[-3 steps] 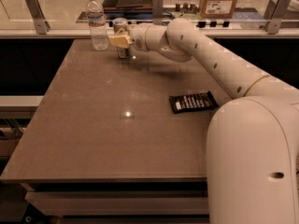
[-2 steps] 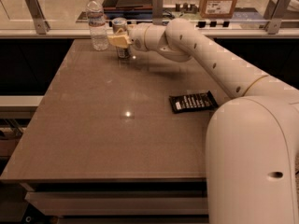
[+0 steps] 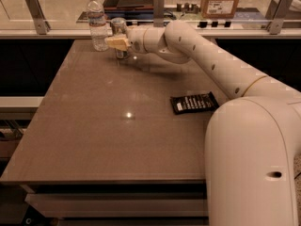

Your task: Move redbull can near water bottle

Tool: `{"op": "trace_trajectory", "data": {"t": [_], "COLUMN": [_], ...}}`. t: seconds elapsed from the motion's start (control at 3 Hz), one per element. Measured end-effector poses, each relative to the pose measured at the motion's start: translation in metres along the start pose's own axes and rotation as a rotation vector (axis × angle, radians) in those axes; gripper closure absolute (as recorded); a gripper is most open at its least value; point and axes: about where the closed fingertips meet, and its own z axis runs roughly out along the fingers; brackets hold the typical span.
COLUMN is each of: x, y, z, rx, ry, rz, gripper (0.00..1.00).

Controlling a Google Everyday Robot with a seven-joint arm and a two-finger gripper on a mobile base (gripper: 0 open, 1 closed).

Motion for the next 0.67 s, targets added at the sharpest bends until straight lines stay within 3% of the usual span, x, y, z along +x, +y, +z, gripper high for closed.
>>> {"op": "trace_trajectory", "data": {"t": [0.33,0.67], "x": [0.0002,0.0002], "y": [0.0022,0.0023], "z": [0.0025,0.0026], "rx": [-0.004,-0.004], "ry": [0.000,0.000], "rz": [0.001,0.001], "gripper": [0.00,0.00]}}
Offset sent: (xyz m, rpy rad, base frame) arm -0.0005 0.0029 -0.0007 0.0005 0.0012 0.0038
